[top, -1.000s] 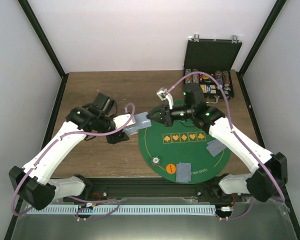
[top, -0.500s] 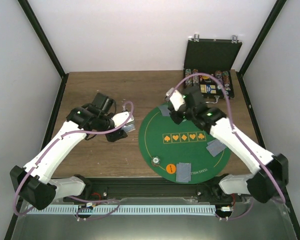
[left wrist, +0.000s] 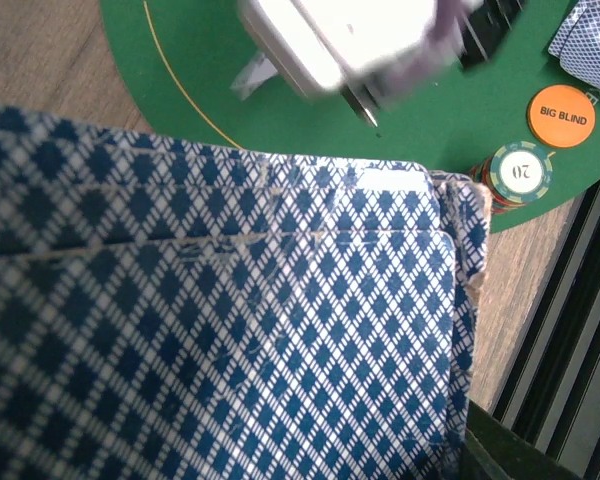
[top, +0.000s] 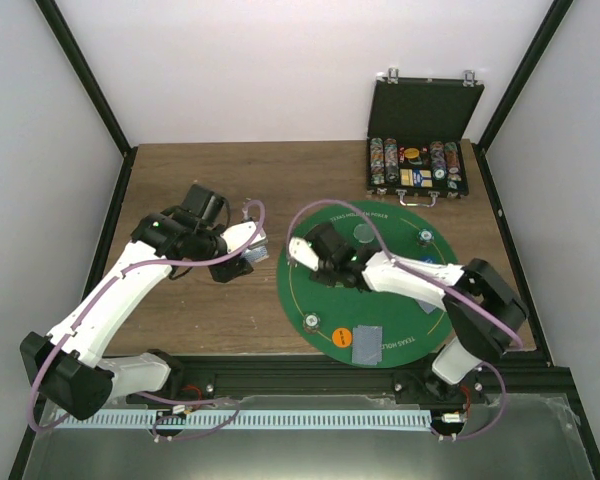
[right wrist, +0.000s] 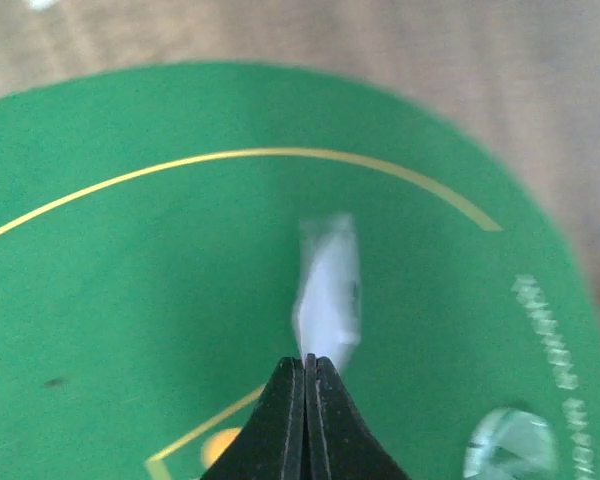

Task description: Distribute texas hold em gaming equipment

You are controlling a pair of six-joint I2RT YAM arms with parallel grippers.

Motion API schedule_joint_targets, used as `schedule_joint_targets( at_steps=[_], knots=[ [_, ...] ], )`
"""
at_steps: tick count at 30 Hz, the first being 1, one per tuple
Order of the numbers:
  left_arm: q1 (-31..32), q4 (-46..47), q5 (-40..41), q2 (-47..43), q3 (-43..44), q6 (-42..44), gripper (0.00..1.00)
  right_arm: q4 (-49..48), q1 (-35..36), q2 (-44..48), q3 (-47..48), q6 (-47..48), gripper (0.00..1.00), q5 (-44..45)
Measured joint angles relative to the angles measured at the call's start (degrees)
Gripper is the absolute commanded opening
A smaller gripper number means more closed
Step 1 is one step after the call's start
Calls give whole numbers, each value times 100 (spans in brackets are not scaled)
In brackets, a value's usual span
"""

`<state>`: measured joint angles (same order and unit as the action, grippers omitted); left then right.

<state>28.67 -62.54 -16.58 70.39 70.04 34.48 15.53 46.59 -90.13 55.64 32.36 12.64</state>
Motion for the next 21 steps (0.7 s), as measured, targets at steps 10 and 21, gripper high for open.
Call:
schedule_joint_targets(
  at_steps=[10,21],
  knots=[
    [-15,7,-20,0,0,2,52,431,514,-378,-387,-273,1,-686],
    [-15,7,-22,0,0,2,52,603,509,-667,-245,-372,1,-1005]
  ],
)
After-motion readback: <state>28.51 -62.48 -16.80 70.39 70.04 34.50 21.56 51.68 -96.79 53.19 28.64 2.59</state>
